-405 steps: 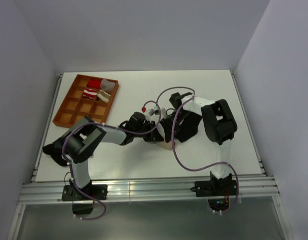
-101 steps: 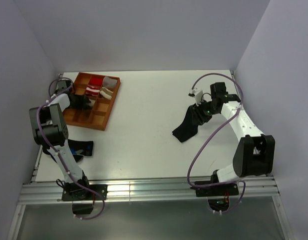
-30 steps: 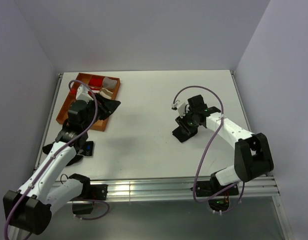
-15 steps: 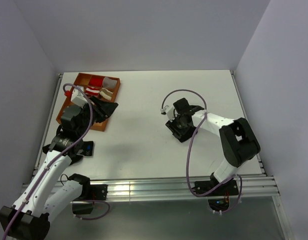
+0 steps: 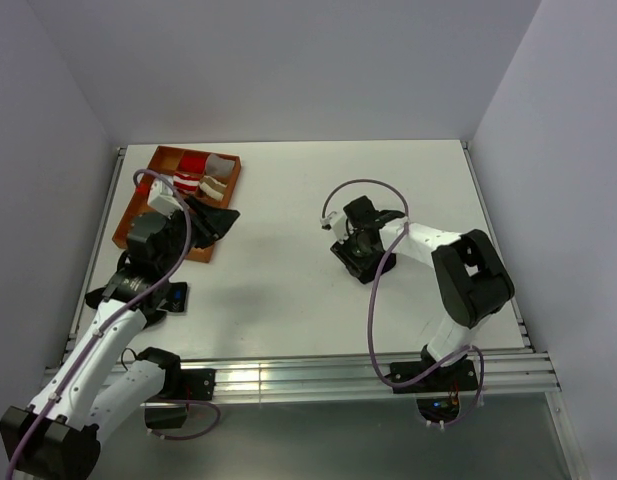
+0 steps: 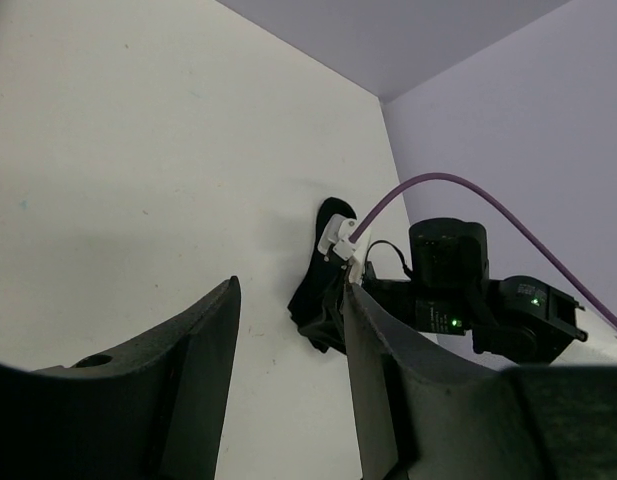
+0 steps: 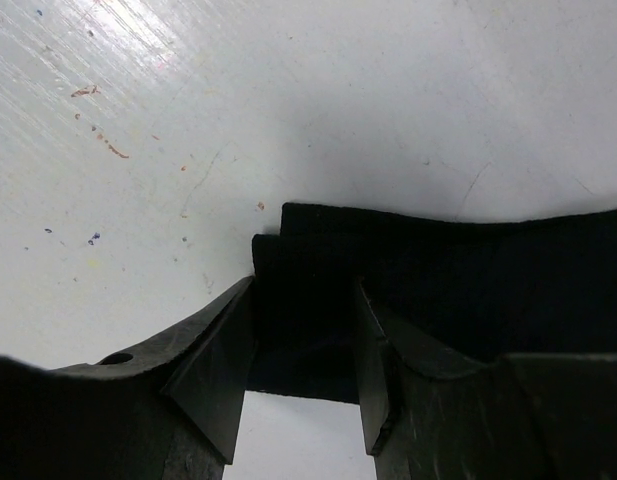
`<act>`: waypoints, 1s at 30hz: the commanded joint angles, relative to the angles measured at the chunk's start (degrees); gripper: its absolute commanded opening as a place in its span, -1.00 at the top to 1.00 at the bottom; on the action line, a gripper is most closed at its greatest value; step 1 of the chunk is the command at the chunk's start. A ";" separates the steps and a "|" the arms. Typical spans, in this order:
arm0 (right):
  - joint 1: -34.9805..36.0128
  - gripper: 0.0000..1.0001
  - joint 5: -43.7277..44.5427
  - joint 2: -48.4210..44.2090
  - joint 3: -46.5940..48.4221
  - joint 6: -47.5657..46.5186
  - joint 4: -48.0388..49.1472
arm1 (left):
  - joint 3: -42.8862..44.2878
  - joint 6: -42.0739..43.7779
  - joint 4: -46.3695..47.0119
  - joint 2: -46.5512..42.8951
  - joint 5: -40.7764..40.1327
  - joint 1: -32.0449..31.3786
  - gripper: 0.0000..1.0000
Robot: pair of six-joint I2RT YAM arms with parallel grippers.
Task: Roll the socks
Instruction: Roll the sock at the center of the board.
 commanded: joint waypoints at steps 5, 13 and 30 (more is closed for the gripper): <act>-0.97 0.10 -1.53 4.08 3.52 0.77 -4.75 | -1.48 0.94 4.98 1.31 1.58 0.02 0.01; 1.93 0.34 -3.11 8.74 9.31 1.04 -9.84 | -2.27 0.76 4.90 1.32 1.49 -0.06 0.03; 14.32 0.48 -30.41 19.71 27.94 -4.76 -27.05 | -12.45 -3.18 10.49 -6.42 0.34 -0.24 0.22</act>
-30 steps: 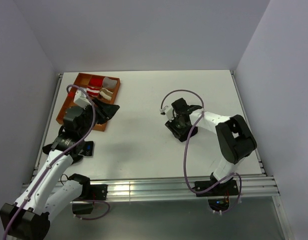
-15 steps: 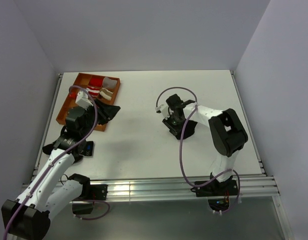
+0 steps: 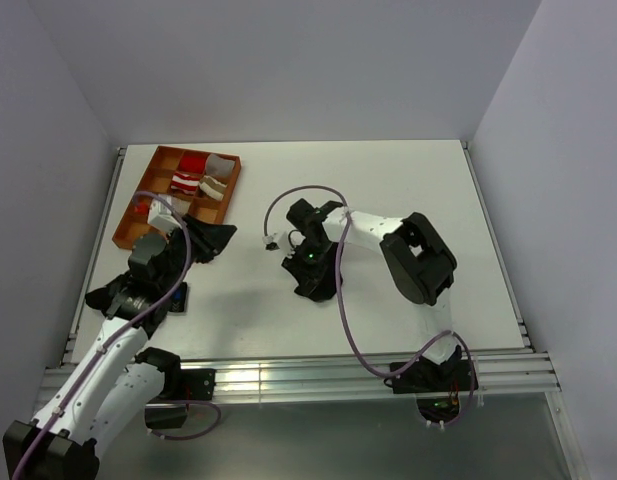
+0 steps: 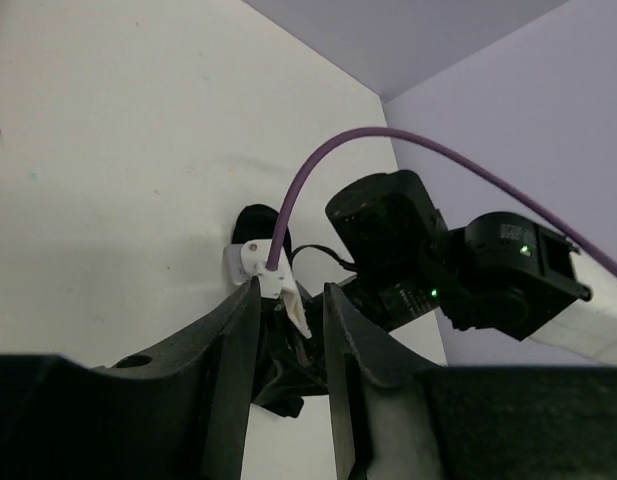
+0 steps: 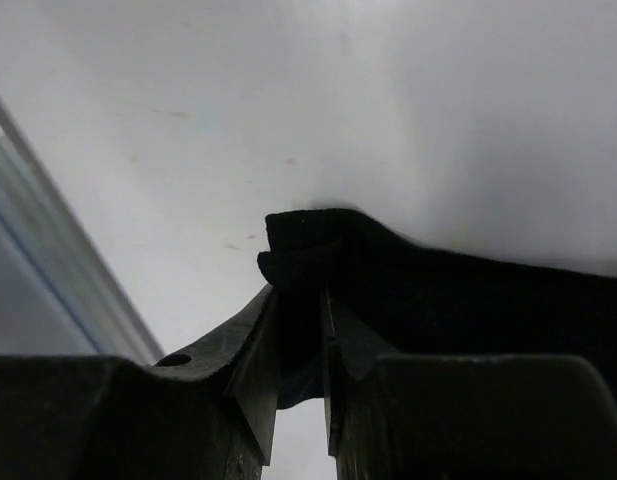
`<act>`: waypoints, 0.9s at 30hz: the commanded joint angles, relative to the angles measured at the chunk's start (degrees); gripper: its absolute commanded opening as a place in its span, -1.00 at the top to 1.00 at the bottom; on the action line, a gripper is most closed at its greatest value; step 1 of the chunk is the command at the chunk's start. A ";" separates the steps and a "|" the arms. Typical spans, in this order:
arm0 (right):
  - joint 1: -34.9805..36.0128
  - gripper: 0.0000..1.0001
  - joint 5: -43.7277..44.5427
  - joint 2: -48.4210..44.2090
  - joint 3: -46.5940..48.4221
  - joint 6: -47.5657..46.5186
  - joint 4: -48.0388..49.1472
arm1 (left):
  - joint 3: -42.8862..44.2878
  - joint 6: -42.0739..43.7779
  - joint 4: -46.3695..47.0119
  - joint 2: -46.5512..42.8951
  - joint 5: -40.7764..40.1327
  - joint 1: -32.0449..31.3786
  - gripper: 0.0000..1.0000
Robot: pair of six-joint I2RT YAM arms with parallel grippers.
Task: Roll the socks
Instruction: Roll the sock at the center of the board.
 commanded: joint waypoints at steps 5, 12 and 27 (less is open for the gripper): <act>-0.32 0.42 -12.52 4.42 8.02 -3.99 -11.47 | -9.00 -2.83 14.60 0.42 1.16 -2.34 0.32; -0.14 0.04 -4.70 -3.03 2.05 -0.38 -4.97 | -10.41 -3.26 17.86 4.38 -0.86 -5.68 0.33; 6.09 0.04 13.32 -12.80 -7.98 8.67 5.23 | -5.93 -2.39 10.58 -0.97 -3.85 -6.66 0.32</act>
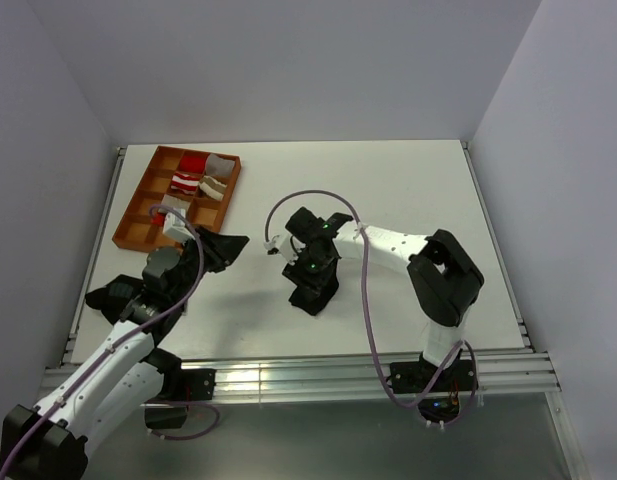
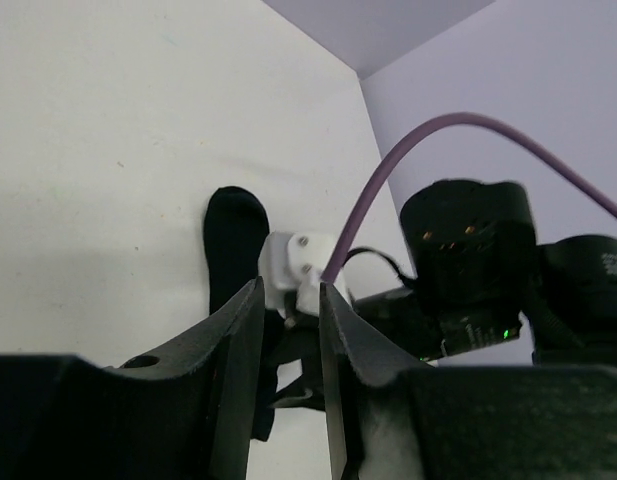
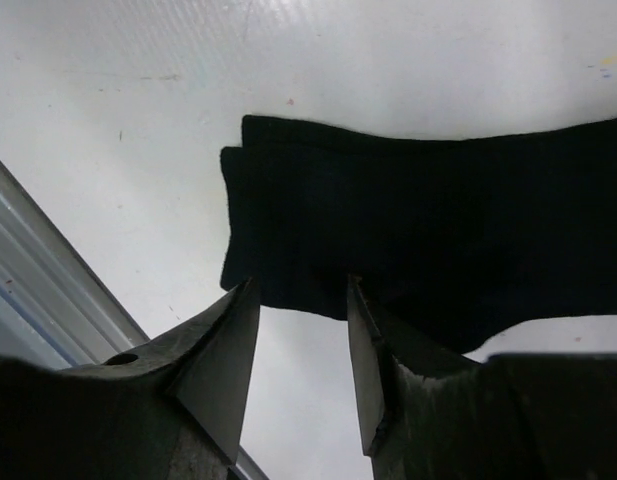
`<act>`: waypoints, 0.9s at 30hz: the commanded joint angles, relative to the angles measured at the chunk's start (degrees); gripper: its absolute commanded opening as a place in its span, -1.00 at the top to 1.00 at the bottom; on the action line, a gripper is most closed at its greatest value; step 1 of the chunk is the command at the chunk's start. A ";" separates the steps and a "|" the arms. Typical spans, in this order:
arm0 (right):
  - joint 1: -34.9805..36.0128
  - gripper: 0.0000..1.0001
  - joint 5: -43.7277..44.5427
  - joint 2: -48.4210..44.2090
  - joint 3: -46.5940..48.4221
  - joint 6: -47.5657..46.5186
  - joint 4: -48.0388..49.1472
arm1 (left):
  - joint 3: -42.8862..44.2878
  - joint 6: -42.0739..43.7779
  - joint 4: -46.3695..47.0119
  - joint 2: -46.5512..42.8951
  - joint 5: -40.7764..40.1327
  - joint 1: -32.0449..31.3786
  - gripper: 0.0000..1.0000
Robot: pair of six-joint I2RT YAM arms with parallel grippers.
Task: Roll the socks
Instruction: Roll the sock at the center of the board.
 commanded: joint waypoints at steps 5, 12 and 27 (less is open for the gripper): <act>6.28 0.14 7.18 -1.04 -1.82 4.29 4.45 | 5.34 0.70 -3.83 -3.36 -1.65 -0.14 0.31; 9.90 0.18 11.93 1.32 -2.79 5.52 5.78 | 6.65 1.05 -5.06 -4.43 -1.82 -0.23 0.31; 10.51 0.15 12.37 5.89 -4.81 5.44 7.10 | 5.16 1.14 -4.09 -4.42 -1.65 -0.14 0.30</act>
